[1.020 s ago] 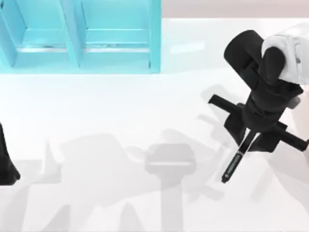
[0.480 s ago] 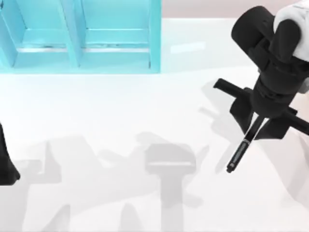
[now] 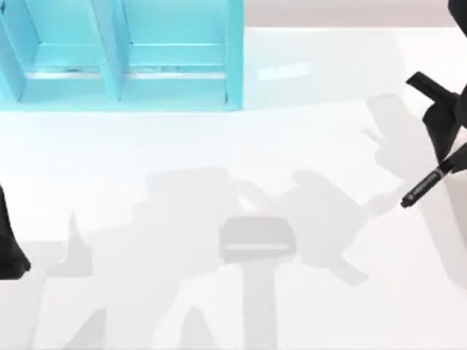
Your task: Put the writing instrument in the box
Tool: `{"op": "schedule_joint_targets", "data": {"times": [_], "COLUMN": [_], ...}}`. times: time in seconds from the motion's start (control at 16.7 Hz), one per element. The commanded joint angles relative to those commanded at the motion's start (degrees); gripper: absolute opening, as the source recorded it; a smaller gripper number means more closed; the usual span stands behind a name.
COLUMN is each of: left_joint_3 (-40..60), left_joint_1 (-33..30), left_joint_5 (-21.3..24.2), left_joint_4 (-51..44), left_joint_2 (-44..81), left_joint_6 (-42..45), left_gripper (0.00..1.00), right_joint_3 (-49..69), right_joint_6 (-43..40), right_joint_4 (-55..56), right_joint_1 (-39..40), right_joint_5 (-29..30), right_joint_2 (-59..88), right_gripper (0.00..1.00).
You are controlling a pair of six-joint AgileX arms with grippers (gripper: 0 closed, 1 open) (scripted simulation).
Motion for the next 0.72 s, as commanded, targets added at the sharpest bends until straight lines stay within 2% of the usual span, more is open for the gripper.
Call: {"op": "schedule_joint_targets", "data": {"times": [0.42, 0.6, 0.72], "left_joint_3": [0.0, 0.0, 0.0], "left_joint_1": [0.0, 0.0, 0.0], "left_joint_5": [0.0, 0.0, 0.0], "left_joint_4": [0.0, 0.0, 0.0], "left_joint_2": [0.0, 0.0, 0.0], "left_joint_6": [0.0, 0.0, 0.0], "left_gripper": [1.0, 1.0, 1.0], "right_joint_3": [7.85, 10.29, 11.13], "right_joint_6": [-3.35, -4.62, -5.16], "right_joint_4": [-5.75, -7.06, -7.41], "right_joint_1": [-34.44, -43.32, -46.16], "right_joint_5": [0.22, 0.05, -0.1], "right_joint_2": [4.42, 5.12, 5.19], "right_gripper": [0.0, 0.0, 0.0]}}
